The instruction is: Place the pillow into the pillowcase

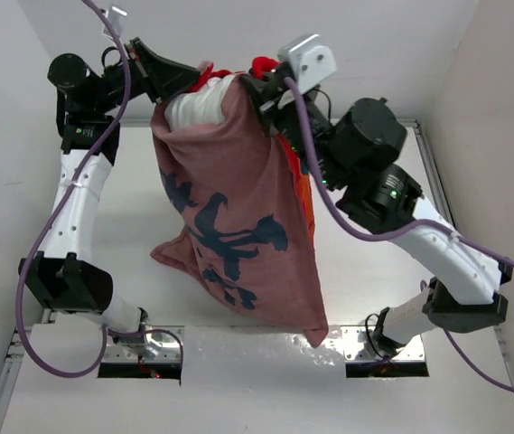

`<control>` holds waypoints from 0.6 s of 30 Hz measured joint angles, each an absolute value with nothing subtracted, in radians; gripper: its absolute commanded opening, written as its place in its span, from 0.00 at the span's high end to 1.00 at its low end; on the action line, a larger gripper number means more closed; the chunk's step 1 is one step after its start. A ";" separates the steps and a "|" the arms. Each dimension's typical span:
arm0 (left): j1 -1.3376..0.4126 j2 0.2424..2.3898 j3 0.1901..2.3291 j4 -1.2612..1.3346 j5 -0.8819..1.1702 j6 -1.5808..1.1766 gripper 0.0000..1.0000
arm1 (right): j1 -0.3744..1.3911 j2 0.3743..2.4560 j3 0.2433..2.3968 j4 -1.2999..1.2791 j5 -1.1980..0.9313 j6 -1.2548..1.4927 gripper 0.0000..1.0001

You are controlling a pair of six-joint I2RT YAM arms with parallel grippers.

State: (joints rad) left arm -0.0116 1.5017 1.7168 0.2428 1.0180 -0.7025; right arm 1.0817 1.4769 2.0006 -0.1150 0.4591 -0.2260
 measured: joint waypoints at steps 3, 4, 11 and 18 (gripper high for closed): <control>0.042 1.512 1.717 0.229 1.039 -0.701 1.00 | 1.081 1.493 2.001 -0.134 0.459 -0.219 1.00; 0.067 1.515 1.731 0.226 1.049 -0.704 1.00 | 1.081 1.486 2.001 -0.131 0.459 -0.217 1.00; 0.186 1.598 1.923 0.270 1.092 -0.783 1.00 | 1.081 1.383 1.991 -0.130 0.470 -0.218 1.00; 0.344 1.758 2.254 0.379 0.993 -0.985 1.00 | 1.073 1.434 2.122 -0.095 0.574 -0.392 1.00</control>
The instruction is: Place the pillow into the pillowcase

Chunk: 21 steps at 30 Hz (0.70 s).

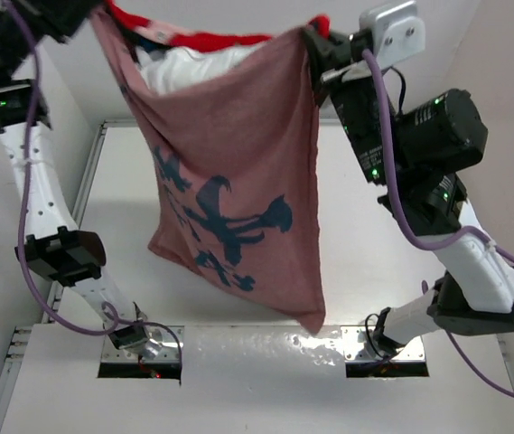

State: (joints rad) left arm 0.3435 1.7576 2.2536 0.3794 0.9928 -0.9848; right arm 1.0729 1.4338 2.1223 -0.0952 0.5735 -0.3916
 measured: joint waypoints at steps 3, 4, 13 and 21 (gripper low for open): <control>0.501 1.778 2.314 0.455 0.886 -1.117 1.00 | 1.062 1.502 2.258 -0.050 0.571 -0.464 1.00; 0.553 1.782 2.333 0.482 0.852 -1.159 1.00 | 1.062 1.499 2.265 -0.035 0.556 -0.468 1.00; 0.589 1.703 2.372 0.653 0.688 -1.261 1.00 | 1.066 1.336 2.089 0.020 0.539 -0.525 1.00; 0.495 1.673 2.168 0.509 0.771 -1.112 1.00 | 1.063 1.349 2.064 0.006 0.527 -0.498 1.00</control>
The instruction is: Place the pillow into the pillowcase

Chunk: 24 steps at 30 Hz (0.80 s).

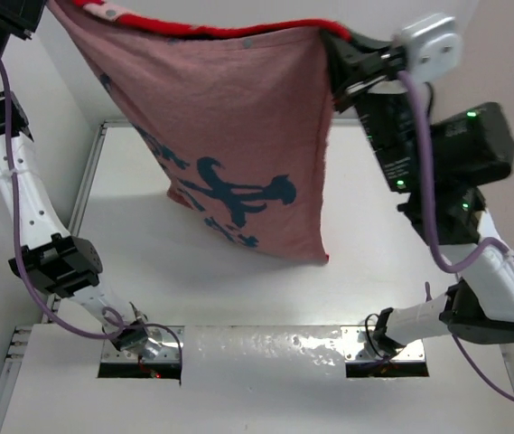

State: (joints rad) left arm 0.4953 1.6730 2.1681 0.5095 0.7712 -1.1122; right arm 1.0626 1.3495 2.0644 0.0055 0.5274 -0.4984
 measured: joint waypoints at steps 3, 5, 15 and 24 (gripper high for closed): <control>0.524 1.726 2.151 0.428 0.809 -1.102 1.00 | 1.075 1.386 2.044 -0.037 0.427 -0.387 1.00; 0.558 1.766 2.151 0.402 0.810 -1.103 1.00 | 1.126 1.438 2.058 -0.058 0.380 -0.342 1.00; 0.669 1.837 2.099 0.274 0.763 -0.990 1.00 | 1.365 1.916 2.232 -0.300 0.043 -0.241 0.01; 0.691 1.886 2.072 0.268 0.804 -0.956 1.00 | 1.274 1.660 1.649 -0.247 0.038 -0.019 0.01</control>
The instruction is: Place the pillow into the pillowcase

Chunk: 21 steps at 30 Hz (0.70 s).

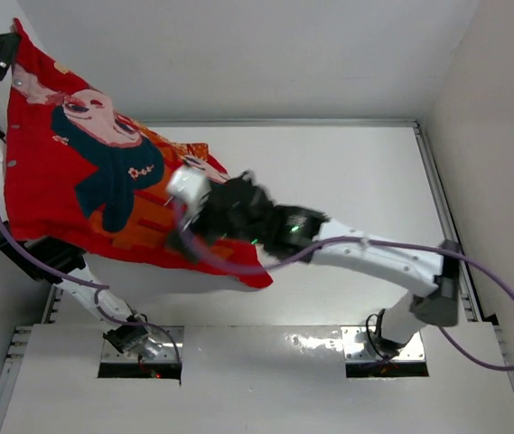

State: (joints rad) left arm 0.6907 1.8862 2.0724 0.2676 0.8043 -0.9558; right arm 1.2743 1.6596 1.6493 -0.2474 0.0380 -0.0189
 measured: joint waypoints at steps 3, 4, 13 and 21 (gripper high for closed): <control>0.691 1.887 2.062 0.264 0.816 -0.947 1.00 | 1.018 1.493 1.409 -0.129 0.069 0.209 0.03; 0.691 1.887 2.062 0.266 0.818 -0.944 1.00 | 0.946 1.467 1.358 -0.099 0.086 0.261 0.03; 0.691 1.887 2.062 0.275 0.843 -0.920 1.00 | 0.685 1.630 1.184 0.032 0.056 0.576 0.02; 0.691 1.887 2.066 0.265 0.870 -0.891 1.00 | 0.686 1.880 1.147 0.230 -0.242 0.733 0.97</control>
